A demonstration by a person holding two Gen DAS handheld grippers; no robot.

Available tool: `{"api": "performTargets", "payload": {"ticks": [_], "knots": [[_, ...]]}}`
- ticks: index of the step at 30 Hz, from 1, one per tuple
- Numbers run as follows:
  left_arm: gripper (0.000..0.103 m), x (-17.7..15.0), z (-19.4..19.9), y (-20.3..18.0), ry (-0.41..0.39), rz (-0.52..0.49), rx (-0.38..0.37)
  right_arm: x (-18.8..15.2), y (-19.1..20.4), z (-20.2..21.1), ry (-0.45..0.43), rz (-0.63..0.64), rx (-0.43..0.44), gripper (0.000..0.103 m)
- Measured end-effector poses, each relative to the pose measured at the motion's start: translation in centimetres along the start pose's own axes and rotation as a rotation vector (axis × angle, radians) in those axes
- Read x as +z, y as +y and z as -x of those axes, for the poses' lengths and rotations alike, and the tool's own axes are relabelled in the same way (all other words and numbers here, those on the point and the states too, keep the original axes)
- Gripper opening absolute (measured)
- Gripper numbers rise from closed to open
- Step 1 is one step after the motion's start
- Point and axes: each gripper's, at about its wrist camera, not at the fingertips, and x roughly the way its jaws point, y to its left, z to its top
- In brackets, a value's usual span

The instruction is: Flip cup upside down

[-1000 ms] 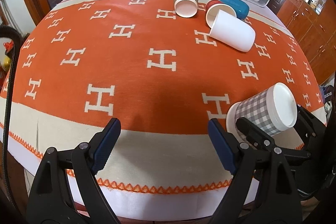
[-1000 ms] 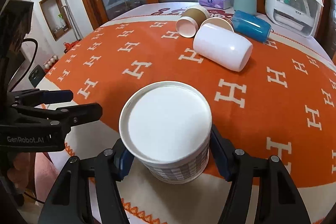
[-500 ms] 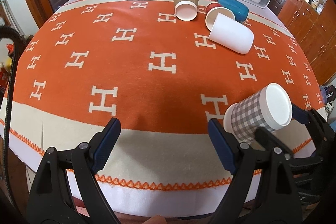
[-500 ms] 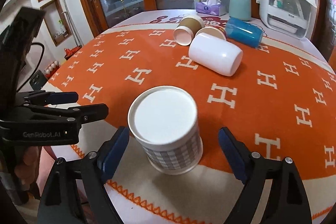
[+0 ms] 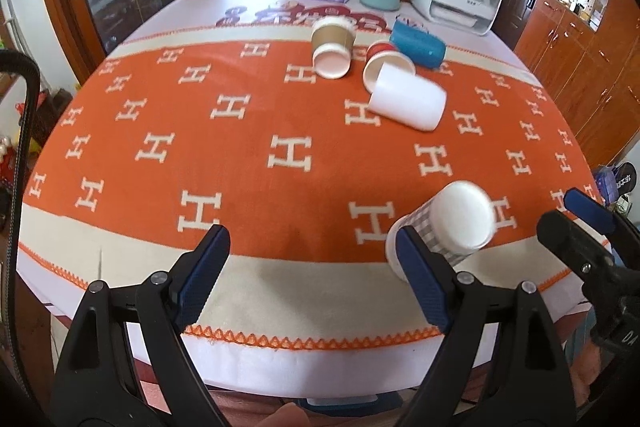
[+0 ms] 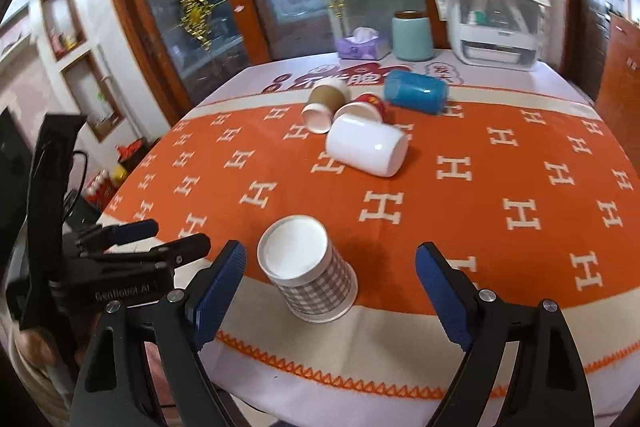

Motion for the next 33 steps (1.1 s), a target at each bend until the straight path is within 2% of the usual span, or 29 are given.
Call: {"api": "performTargets", "payload": {"ticks": [7,15,22,33], "knots": [[0.083,1.7,3.4,-2.0,-0.073,-0.015,0.017,2.2,-0.2,3.8,-0.011,-0.049,-0.045,0.088],[0.084,3.4,7.9,-4.8,-0.186,-0.049,-0.001,4.1,0.1,7.9,-0.081,-0.055,-0.086,0.091],[0.084,3.9,9.4,-5.9,-0.220,-0.060,0.001,4.9,-0.1,9.3,-0.112,-0.063,-0.103,0.091],[0.084,4.0,9.6,-5.8,-0.225,-0.054,0.004,5.4,-0.6,8.9,-0.118,-0.063,-0.120,0.091]]}}
